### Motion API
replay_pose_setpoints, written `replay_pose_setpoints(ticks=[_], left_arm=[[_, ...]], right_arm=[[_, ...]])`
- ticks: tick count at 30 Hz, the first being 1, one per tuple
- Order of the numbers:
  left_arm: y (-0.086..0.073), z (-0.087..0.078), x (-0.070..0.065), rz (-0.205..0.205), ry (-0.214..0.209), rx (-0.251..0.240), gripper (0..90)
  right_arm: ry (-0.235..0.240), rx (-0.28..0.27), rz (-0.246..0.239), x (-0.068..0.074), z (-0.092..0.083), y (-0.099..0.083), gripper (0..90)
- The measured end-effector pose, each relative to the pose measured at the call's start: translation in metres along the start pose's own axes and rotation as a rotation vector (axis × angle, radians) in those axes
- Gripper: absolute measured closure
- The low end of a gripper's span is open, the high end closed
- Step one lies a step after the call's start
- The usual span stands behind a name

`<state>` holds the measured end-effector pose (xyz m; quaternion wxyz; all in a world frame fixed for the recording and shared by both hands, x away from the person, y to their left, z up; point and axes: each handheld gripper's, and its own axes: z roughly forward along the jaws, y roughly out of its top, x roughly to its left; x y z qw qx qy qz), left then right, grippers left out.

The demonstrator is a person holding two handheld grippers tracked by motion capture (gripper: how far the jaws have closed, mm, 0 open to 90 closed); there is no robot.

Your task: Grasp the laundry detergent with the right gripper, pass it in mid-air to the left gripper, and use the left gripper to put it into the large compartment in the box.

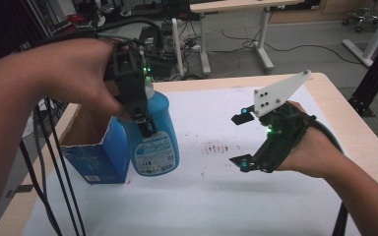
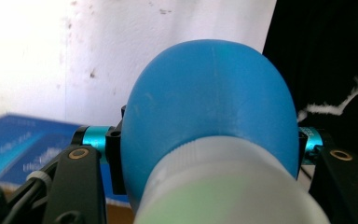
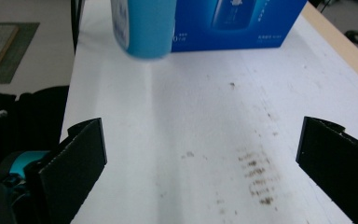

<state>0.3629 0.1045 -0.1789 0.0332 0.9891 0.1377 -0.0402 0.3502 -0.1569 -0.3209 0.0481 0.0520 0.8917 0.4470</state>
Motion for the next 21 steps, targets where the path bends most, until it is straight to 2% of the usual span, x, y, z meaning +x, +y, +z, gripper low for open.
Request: replay_pose_setpoints(ticks=[1, 4, 7, 8, 9, 10, 11, 12, 13, 14, 15, 16, 17, 18, 20, 21], left_arm=[[0.000, 0.000, 0.000, 0.000, 0.000, 0.000, 39.2], [-0.011, -0.017, 0.007, -0.078, 0.020, -0.013, 39.2], [-0.024, -0.037, 0.014, -0.194, 0.044, -0.025, 39.2], [-0.024, -0.037, 0.014, -0.194, 0.044, -0.025, 39.2], [-0.031, -0.047, 0.019, -0.262, 0.058, -0.034, 39.2], [-0.031, -0.047, 0.019, -0.262, 0.058, -0.034, 39.2], [-0.036, -0.053, 0.022, -0.307, 0.067, -0.035, 39.2], [-0.039, -0.056, 0.024, -0.327, 0.072, -0.039, 39.2], [-0.045, -0.063, 0.027, -0.406, 0.078, -0.062, 39.2], [-0.045, -0.063, 0.027, -0.406, 0.078, -0.062, 39.2], [-0.052, -0.068, 0.031, -0.485, 0.081, -0.079, 39.2], [-0.055, -0.070, 0.033, -0.524, 0.078, -0.085, 39.2], [-0.063, -0.073, 0.039, -0.610, 0.074, -0.085, 39.2], [-0.063, -0.073, 0.039, -0.610, 0.074, -0.085, 39.2], [-0.071, -0.077, 0.046, -0.672, 0.084, -0.089, 39.2], [-0.074, -0.078, 0.048, -0.686, 0.090, -0.085, 39.2]], right_arm=[[0.000, 0.000, 0.000, 0.000, 0.000, 0.000, 0.8], [-0.015, 0.070, -0.015, -0.005, -0.009, 0.001, 0.8], [-0.028, 0.092, -0.021, -0.009, -0.018, 0.003, 0.8], [-0.028, 0.092, -0.021, -0.009, -0.018, 0.003, 0.8], [-0.029, 0.107, -0.021, -0.012, -0.023, 0.004, 0.8], [-0.029, 0.107, -0.021, -0.012, -0.023, 0.004, 0.8], [-0.028, 0.113, -0.024, -0.012, -0.025, 0.005, 0.8], [-0.029, 0.127, -0.028, -0.014, -0.026, 0.006, 0.8], [-0.028, 0.131, -0.034, -0.014, -0.027, 0.006, 0.8], [-0.028, 0.131, -0.034, -0.014, -0.027, 0.006, 0.8], [-0.027, 0.136, -0.034, -0.014, -0.027, 0.007, 0.8], [-0.024, 0.138, -0.037, -0.015, -0.028, 0.007, 0.9], [-0.023, 0.140, -0.039, -0.015, -0.029, 0.008, 0.9], [-0.023, 0.140, -0.040, -0.015, -0.029, 0.008, 0.9], [-0.024, 0.142, -0.041, -0.015, -0.029, 0.009, 0.9], [-0.023, 0.140, -0.044, -0.014, -0.029, 0.009, 0.9]])
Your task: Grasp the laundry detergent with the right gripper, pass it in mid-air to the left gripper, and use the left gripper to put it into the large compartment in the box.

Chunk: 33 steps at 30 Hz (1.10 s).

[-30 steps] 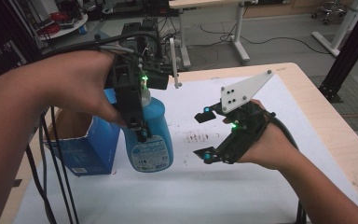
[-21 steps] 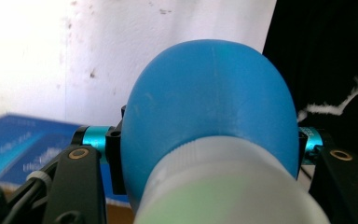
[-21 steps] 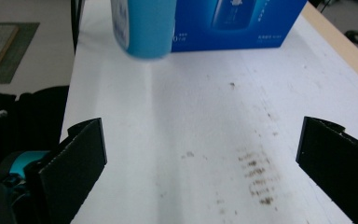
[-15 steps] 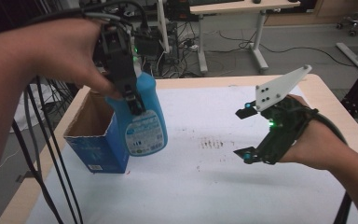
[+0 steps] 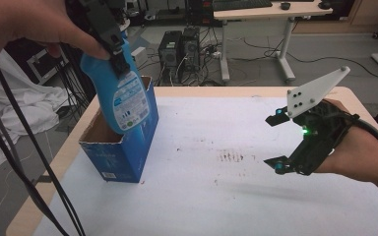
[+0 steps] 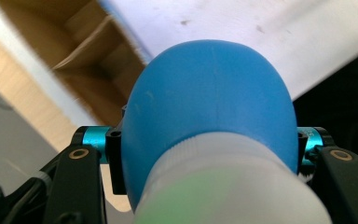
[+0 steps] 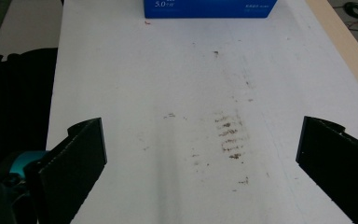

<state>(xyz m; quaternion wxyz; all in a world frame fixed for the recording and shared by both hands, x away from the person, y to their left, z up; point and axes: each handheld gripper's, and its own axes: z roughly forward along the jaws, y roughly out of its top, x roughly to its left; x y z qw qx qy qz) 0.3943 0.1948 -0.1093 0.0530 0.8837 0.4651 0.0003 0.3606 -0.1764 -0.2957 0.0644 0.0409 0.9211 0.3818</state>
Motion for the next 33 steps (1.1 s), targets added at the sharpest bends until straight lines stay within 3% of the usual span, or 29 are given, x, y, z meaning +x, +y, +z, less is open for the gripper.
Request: replay_pose_setpoints(ticks=[1, 2, 3, 4, 11, 15, 21, 24, 29, 33], left_arm=[[-0.002, -0.001, 0.008, -0.053, 0.020, -0.006, 39.2], [-0.003, -0.001, 0.012, -0.077, 0.028, -0.004, 39.2], [-0.003, -0.001, 0.012, -0.077, 0.028, -0.004, 39.2], [-0.004, 0.000, 0.019, -0.132, 0.047, 0.001, 39.2], [-0.008, 0.008, 0.038, -0.232, 0.094, 0.017, 39.2], [-0.009, 0.017, 0.047, -0.260, 0.097, 0.033, 39.2], [-0.010, 0.033, 0.059, -0.267, 0.085, 0.049, 39.2], [-0.011, 0.053, 0.068, -0.269, 0.061, 0.056, 39.2], [-0.011, 0.075, 0.073, -0.223, 0.059, 0.073, 39.2], [-0.011, 0.102, 0.077, -0.172, 0.040, 0.087, 39.2]], right_arm=[[0.001, 0.004, -0.003, 0.000, 0.000, 0.000, 0.9], [0.002, 0.006, -0.005, 0.001, 0.000, 0.000, 0.9], [0.003, 0.008, -0.006, 0.002, 0.000, 0.000, 0.9], [0.003, 0.010, -0.006, 0.002, 0.000, -0.001, 0.9], [-0.006, 0.017, -0.006, 0.001, -0.001, -0.003, 0.9], [-0.011, 0.022, -0.006, 0.001, -0.001, -0.003, 0.9], [-0.005, 0.025, -0.003, 0.002, 0.000, -0.003, 0.9], [-0.004, 0.034, 0.001, 0.002, 0.001, -0.003, 0.9], [-0.004, 0.035, 0.003, 0.002, 0.002, -0.003, 0.9], [-0.003, 0.041, 0.000, 0.001, 0.005, -0.002, 0.9]])
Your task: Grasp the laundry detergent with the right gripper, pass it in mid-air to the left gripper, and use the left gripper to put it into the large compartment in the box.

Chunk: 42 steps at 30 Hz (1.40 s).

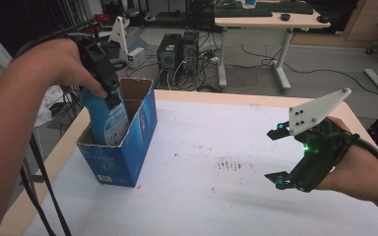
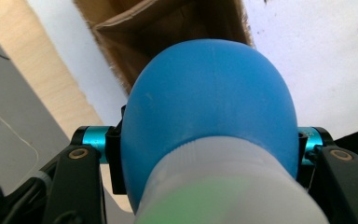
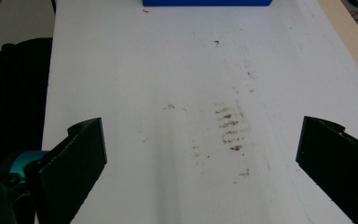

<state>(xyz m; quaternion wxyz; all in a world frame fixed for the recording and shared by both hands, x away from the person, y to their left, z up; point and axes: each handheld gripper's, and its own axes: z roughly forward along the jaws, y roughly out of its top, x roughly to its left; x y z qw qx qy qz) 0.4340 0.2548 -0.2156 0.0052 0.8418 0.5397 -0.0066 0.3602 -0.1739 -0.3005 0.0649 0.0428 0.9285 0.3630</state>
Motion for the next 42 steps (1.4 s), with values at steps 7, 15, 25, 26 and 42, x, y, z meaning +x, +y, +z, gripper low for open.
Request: replay_pose_setpoints(ticks=[7, 15, 25, 26, 42], left_arm=[[0.003, 0.032, -0.002, 0.162, 0.013, 0.017, 39.2], [0.006, 0.058, -0.002, 0.339, 0.021, 0.019, 39.2], [0.008, 0.081, -0.002, 0.475, 0.007, 0.026, 39.0], [0.008, 0.081, -0.002, 0.475, 0.007, 0.026, 39.0], [0.006, 0.083, -0.004, 0.472, 0.012, 0.041, 33.1]], right_arm=[[0.003, 0.004, -0.002, 0.000, 0.003, 0.000, 0.9], [0.001, 0.001, 0.002, 0.001, 0.006, -0.002, 0.9], [0.002, 0.002, 0.003, 0.003, 0.007, -0.004, 0.9], [0.003, 0.001, 0.001, 0.003, 0.008, -0.004, 0.9], [0.015, 0.002, -0.006, 0.005, 0.014, -0.003, 0.9]])
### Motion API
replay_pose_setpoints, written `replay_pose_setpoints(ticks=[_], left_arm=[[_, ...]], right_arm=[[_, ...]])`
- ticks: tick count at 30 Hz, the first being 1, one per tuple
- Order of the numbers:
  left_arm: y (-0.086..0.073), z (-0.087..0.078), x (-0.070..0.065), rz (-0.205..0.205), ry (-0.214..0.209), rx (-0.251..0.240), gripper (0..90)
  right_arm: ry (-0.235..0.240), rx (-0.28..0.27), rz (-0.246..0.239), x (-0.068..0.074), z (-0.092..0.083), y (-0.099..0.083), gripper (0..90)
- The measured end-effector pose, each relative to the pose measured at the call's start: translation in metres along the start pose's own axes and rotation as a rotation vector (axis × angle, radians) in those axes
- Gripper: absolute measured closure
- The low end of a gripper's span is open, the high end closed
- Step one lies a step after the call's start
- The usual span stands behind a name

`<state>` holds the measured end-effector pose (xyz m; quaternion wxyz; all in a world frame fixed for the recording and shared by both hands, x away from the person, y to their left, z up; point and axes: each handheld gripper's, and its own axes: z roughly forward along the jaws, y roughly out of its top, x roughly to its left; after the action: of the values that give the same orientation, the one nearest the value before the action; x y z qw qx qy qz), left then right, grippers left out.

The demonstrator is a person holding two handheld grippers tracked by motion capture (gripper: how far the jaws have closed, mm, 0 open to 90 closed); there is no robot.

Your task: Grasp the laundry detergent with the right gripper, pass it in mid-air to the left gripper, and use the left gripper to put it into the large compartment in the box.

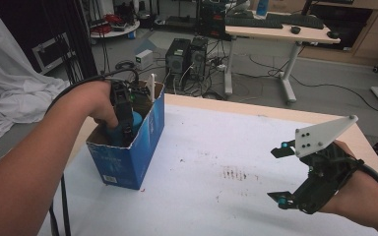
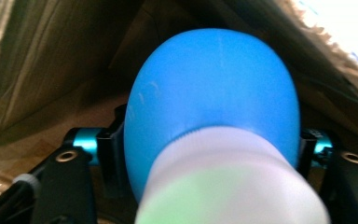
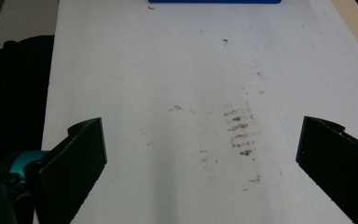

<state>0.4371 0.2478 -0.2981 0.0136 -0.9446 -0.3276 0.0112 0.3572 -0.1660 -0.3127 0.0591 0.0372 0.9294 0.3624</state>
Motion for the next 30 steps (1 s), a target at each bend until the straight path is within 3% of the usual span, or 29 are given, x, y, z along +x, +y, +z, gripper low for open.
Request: replay_pose_setpoints(ticks=[4, 10, 16, 19, 24, 26, 30], left_arm=[[-0.003, -0.006, -0.001, -0.004, -0.003, -0.014, 27.0], [-0.004, -0.022, -0.004, -0.030, -0.012, -0.035, 24.6], [-0.006, -0.049, -0.007, -0.028, -0.007, -0.074, 21.8], [-0.005, -0.066, -0.012, -0.003, 0.007, -0.086, 21.8], [-0.002, -0.080, -0.019, 0.018, 0.010, -0.092, 21.8], [0.003, -0.088, -0.027, 0.055, 0.039, -0.109, 16.6], [0.011, -0.096, -0.040, 0.106, 0.035, -0.121, 16.4]], right_arm=[[0.001, 0.003, -0.003, 0.001, 0.000, 0.000, 0.9], [0.003, 0.002, -0.002, 0.000, 0.000, 0.000, 0.9], [0.007, -0.002, -0.003, 0.001, 0.000, 0.001, 0.9], [0.011, -0.001, 0.001, 0.000, -0.001, 0.000, 0.9], [0.012, -0.003, 0.009, -0.002, -0.001, -0.001, 0.9], [0.014, 0.002, 0.011, -0.003, -0.003, -0.001, 0.9], [0.014, 0.010, 0.012, -0.005, -0.006, 0.000, 0.9]])
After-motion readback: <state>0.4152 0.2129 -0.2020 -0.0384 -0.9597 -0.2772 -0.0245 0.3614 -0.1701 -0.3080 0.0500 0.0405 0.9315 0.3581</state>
